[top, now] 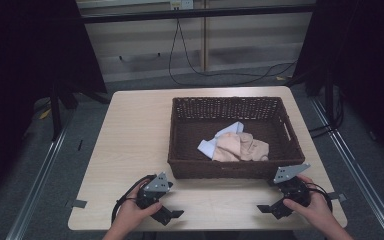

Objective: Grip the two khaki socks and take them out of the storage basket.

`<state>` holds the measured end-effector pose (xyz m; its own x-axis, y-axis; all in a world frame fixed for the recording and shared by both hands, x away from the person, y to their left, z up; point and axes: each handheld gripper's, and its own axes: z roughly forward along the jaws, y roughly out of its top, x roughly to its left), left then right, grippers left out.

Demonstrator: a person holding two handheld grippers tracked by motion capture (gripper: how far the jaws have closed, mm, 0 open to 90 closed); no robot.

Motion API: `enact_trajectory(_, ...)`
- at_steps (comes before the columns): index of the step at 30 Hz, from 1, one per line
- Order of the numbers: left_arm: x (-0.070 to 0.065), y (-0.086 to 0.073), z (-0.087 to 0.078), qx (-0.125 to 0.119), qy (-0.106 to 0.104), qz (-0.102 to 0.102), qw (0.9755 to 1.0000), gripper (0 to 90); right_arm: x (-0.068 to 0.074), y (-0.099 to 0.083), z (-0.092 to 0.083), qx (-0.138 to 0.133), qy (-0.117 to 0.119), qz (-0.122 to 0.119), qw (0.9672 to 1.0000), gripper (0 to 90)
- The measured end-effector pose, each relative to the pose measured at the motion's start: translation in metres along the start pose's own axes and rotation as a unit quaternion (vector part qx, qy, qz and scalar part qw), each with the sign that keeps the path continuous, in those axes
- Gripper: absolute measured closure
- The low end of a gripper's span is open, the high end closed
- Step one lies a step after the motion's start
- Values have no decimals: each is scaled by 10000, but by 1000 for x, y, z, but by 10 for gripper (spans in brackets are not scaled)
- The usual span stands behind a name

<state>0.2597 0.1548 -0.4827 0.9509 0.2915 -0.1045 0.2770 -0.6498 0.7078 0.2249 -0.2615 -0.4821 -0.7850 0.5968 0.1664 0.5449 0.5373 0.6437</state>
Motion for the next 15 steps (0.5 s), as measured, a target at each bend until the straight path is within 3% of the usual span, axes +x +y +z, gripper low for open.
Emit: enact_trajectory(15, 0, 1, -1, -4, 27, 2, 10000, 26, 11, 12, 9, 307, 154, -182, 9992, 29)
